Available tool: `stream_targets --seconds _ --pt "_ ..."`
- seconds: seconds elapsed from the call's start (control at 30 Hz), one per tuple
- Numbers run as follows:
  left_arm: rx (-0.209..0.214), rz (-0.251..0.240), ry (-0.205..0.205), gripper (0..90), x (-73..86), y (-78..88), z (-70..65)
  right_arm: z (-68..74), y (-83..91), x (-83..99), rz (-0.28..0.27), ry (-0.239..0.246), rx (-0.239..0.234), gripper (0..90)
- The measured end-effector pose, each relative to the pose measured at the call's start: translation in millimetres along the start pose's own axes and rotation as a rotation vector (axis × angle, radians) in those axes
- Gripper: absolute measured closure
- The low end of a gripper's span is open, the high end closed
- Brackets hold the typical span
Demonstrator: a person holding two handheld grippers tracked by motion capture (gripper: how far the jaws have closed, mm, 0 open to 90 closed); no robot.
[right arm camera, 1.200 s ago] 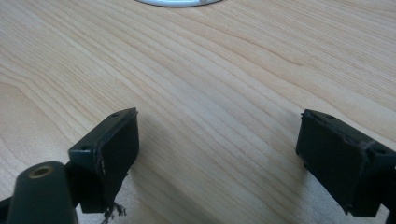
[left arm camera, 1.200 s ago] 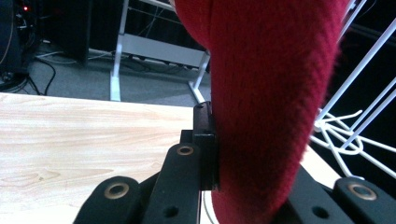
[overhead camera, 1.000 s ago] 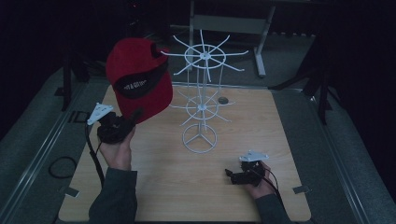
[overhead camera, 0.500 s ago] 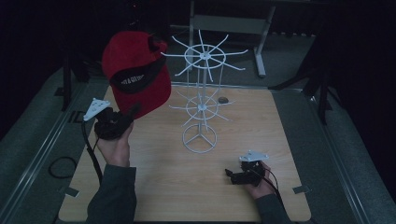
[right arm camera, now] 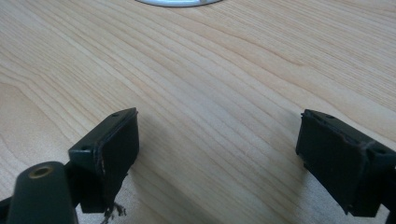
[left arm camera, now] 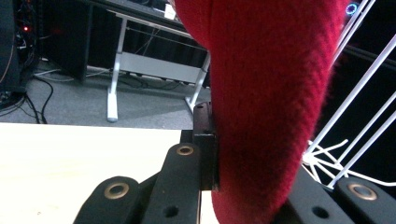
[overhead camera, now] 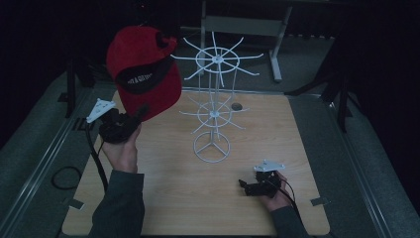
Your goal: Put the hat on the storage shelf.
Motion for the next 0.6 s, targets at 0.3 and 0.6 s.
stream_targets --seconds 0.3,0.6 --pt "0.012 -0.01 -0.004 85.4 -8.2 -6.4 -0.4 0.0 0.0 0.0 0.0 0.0 0.0 13.1" --pt "0.034 -0.007 0.0 85.3 -16.0 -13.9 -3.1 0.0 0.0 0.0 0.0 0.0 0.0 13.1"
Point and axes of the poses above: each handheld gripper's, and its own axes: y roughly backward along the jaws, x roughly out of its underside, z roughly to its left, the point moved 2 cm from there along -y, roughly forward along the jaws, and after that the axes turned 7 degrees about -z, right-handed, at the moved point
